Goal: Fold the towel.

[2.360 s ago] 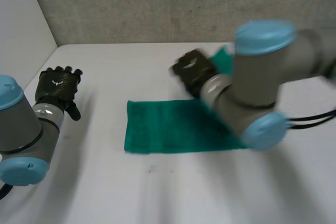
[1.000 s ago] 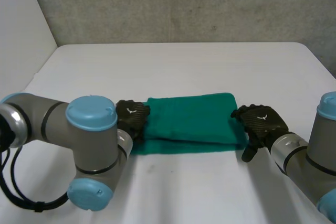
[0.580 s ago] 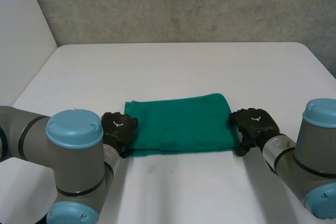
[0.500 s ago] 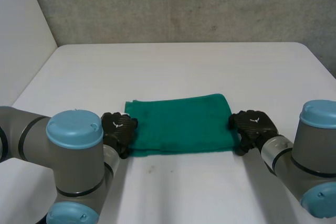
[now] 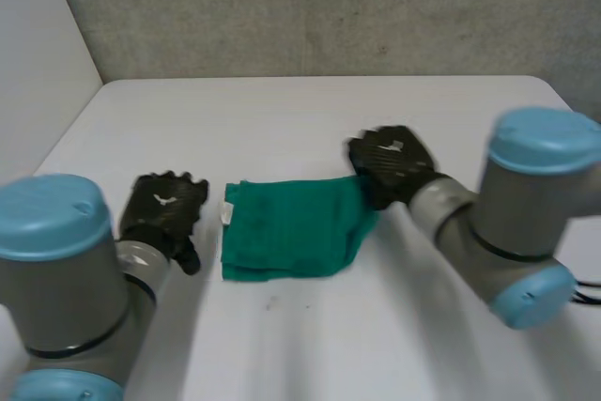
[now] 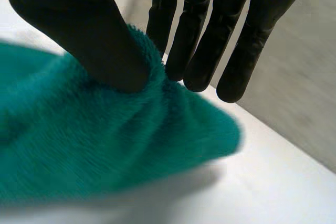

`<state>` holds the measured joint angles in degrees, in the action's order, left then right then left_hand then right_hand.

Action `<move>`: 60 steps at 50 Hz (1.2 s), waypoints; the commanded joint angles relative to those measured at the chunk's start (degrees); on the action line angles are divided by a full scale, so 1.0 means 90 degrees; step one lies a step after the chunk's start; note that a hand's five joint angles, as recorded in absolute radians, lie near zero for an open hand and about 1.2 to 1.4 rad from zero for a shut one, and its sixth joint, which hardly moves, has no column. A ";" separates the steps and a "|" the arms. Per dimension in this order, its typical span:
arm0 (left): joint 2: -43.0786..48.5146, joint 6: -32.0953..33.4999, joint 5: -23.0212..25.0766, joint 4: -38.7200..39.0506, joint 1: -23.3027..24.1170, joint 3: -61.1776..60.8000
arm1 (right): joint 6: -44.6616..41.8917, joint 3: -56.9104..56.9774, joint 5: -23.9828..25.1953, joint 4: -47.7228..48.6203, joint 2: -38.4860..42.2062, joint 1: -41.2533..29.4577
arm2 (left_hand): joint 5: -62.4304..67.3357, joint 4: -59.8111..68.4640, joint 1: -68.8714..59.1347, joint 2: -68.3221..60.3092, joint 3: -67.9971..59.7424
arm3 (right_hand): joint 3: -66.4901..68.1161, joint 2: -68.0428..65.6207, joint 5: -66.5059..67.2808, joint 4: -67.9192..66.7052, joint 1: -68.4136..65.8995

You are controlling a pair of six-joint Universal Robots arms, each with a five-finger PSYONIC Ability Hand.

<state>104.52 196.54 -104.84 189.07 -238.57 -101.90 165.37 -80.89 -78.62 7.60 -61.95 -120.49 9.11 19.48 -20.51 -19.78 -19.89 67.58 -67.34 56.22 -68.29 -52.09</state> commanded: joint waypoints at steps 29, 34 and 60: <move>0.1609 -0.2345 0.1092 -0.1533 0.0121 0.2484 | 0.1225 0.1986 -0.0464 -0.1109 0.1229 -0.0948 | -0.0203 -0.0244 0.0359 0.0277 0.0290 | -0.6398 0.6372 -0.6247 0.6476 0.4677; 0.1814 -0.2657 0.1063 -0.1944 0.0170 0.2474 | 0.1235 0.2309 -0.0288 -0.1421 0.1766 -0.0957 | -0.0203 -0.0244 0.0359 0.0277 0.0290 | -0.6398 0.6372 -0.6247 0.6476 0.4677; 0.1066 -0.1477 0.0526 -0.1984 0.0004 0.2579 | 0.0434 0.2631 -0.1187 -0.2027 0.1591 -0.0870 | -0.0596 -0.0637 0.0751 0.0670 0.0682 | -0.6398 0.6372 -0.6247 0.6476 0.4677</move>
<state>120.09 180.80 -100.78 171.18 -239.10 -82.11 168.43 -56.15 -87.19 -11.74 -43.82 -128.49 4.37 15.47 -15.80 -15.33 -15.83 12.20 -12.90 3.48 -13.61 -12.00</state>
